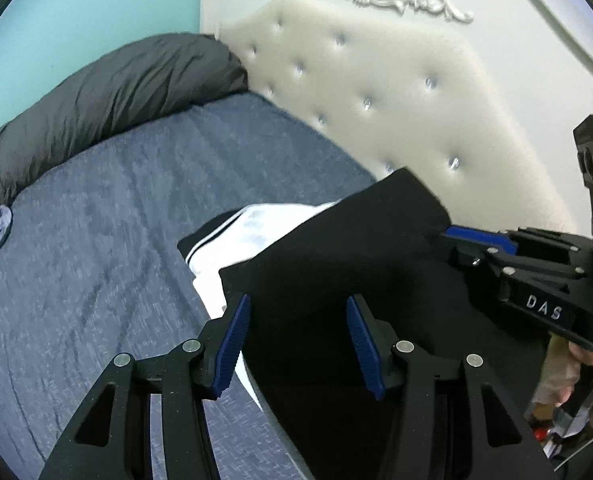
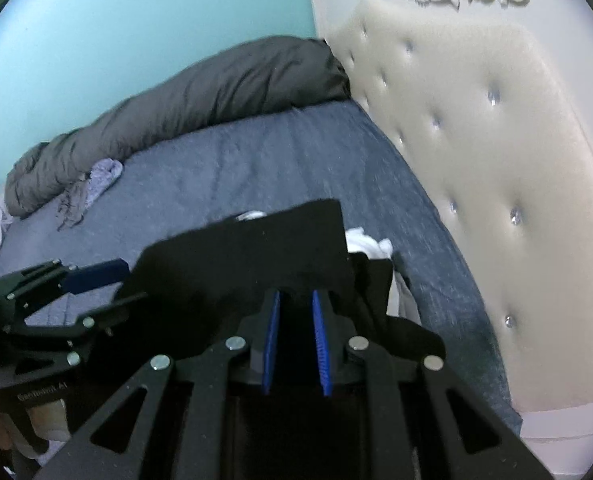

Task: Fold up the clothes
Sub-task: 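Lower the hoodie bundle onto the folded clothes stack with both tools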

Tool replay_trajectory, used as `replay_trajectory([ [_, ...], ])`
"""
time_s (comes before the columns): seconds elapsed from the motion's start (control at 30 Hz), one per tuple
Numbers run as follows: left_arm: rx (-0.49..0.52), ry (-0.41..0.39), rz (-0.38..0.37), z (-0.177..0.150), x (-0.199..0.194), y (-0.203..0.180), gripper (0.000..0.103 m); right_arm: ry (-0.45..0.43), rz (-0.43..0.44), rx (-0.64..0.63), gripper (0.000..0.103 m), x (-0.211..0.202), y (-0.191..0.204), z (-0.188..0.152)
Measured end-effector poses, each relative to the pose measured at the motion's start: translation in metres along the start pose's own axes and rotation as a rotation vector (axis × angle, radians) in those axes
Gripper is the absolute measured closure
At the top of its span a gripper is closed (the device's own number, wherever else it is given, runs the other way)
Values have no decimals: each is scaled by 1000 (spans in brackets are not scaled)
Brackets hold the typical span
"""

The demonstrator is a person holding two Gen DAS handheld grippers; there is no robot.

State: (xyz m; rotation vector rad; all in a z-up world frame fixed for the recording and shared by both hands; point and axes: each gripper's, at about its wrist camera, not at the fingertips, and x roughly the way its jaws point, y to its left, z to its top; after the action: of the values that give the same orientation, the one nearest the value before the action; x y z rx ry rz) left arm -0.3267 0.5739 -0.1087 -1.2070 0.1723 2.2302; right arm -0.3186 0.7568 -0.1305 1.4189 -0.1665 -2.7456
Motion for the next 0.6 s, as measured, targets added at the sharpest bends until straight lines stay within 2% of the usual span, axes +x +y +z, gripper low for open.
replay_trajectory([
  [0.1,12,20,-1,-8,12,-2,49,21,-5,17,88,9,-7,-5],
  [0.2,-2,-2,1,-10,5,-2,49,31,-3,30,88,13,-10,-6],
  [0.3,-13,-35,-1,-12,-14,0,49,-25,-2,21,89,-3,-7,-2],
  [0.4,-5,-70,-1,-19,-39,-1,49,-123,30,64,89,-34,-13,-12],
  [0.43,3,-80,5,-22,-47,-3,49,-141,33,63,85,-42,-13,-17],
  [0.6,6,-118,10,-39,-79,-8,48,-177,31,54,84,-72,-6,-49],
])
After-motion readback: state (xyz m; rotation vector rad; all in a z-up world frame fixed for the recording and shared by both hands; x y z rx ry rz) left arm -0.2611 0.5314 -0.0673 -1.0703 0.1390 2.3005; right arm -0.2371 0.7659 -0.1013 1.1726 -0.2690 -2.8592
